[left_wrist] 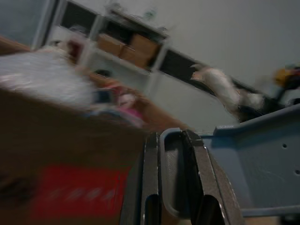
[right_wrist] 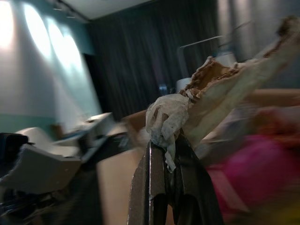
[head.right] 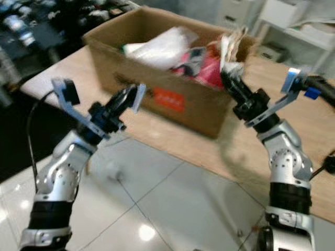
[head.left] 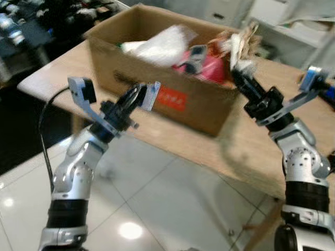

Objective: Picking trash to rubbish bin

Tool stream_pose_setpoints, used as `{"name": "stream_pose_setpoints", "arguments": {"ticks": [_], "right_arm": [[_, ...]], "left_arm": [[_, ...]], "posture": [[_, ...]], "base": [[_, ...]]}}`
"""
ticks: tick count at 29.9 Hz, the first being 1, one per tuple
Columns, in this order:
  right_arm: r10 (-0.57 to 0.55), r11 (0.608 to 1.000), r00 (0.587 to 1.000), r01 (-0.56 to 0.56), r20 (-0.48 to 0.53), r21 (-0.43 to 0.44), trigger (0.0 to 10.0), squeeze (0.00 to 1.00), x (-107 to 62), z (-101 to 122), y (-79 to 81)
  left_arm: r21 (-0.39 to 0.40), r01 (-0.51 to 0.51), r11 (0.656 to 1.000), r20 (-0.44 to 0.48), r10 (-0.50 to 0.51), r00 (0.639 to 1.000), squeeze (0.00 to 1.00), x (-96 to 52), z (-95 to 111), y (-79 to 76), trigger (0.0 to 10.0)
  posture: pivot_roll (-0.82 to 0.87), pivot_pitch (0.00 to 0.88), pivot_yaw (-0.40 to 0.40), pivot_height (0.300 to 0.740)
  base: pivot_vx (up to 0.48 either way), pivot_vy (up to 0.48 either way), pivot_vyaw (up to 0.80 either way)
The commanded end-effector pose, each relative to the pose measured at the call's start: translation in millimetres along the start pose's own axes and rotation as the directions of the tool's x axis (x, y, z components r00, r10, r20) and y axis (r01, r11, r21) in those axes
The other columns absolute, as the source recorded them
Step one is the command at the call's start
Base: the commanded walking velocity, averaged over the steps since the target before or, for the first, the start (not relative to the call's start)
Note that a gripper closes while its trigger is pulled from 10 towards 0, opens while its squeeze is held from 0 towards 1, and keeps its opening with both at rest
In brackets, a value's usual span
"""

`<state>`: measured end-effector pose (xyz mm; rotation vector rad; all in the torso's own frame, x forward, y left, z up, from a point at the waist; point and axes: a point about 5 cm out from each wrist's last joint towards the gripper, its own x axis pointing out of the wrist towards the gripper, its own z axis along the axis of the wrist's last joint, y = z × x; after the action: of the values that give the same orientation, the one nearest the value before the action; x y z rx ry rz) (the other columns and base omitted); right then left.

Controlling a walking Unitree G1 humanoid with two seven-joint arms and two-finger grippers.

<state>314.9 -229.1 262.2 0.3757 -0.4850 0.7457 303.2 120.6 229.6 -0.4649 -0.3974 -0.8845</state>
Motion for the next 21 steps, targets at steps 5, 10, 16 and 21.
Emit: {"name": "stream_pose_setpoints", "arguments": {"ticks": [5,10,16,21], "right_arm": [[-0.014,0.998,0.999,0.016,0.04,-0.056,10.0,0.0,11.3,14,3.2],[-0.068,0.979,0.997,0.059,-0.038,-0.194,10.0,0.0,22.9,17,2.2],[-0.103,0.956,0.966,0.03,-0.237,-0.293,10.0,0.0,31.2,2,6.2],[-0.088,0.959,0.945,-0.006,-0.316,-0.284,10.0,0.33,28.9,-2,8.6]], "left_arm": [[-0.004,-0.007,1.0,0.001,0.007,1.0,0.0,-2.8,-1,-0.1,10.0],[0.0,-0.033,0.999,0.011,0.033,0.999,0.0,-2.0,2,3.2,10.0],[0.031,-0.029,0.999,0.031,0.028,0.999,0.0,-0.9,11,4.1,10.0],[0.059,-0.017,0.998,0.045,0.014,0.999,0.0,0.0,19,3.2,10.0]], "posture": [[0.04,0.122,-0.03,0.74],[0.04,0.123,-0.031,0.74],[0.04,0.124,-0.031,0.74],[0.04,0.123,-0.033,0.74]], "base": [[0.333,0.0,0.0],[0.0,0.0,0.0],[0.0,0.0,0.0],[0.0,0.0,0.0]]}}
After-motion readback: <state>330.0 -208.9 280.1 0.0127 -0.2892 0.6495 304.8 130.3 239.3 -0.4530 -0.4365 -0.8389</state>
